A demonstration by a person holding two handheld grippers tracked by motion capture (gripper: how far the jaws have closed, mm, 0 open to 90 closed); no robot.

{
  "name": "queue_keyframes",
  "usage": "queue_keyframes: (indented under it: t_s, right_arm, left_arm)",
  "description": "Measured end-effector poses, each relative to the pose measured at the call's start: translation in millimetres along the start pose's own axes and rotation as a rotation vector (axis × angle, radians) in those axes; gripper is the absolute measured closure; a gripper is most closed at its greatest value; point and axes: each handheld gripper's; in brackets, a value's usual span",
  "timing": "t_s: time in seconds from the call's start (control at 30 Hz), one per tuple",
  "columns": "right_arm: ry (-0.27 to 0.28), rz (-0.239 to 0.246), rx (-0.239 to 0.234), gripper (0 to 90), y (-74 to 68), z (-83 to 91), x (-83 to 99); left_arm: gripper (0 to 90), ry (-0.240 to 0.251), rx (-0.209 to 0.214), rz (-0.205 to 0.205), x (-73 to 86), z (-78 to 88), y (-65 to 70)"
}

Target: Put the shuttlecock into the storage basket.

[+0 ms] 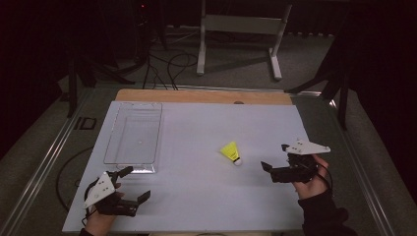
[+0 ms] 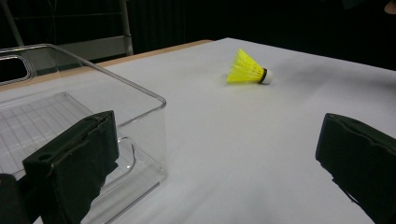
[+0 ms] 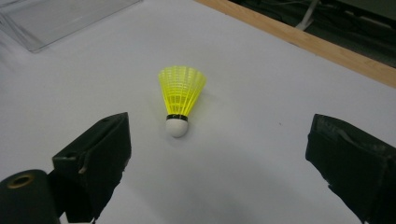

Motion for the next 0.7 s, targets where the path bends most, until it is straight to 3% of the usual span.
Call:
queue_keyframes:
  t_s: [0.4, 0.7]
  right_arm:
    - [-0.053, -0.004, -0.026, 7.2, 3.0, -16.9, -13.6]
    - [-0.129, 0.004, -0.071, 7.3, 0.4, -33.5, -20.7]
  left_arm:
    - [0.2, -0.004, 0.004, -0.002, 0.1, -0.2, -0.1]
    - [0.2, -0.004, 0.004, -0.004, 0.0, -0.1, 0.0]
Point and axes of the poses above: each handheld gripper's, and its own axes: z roughly backward along the jaws, x roughly out of its underside, y roughly to its right, and after that the axes turned 4 degrees about -x, right-handed
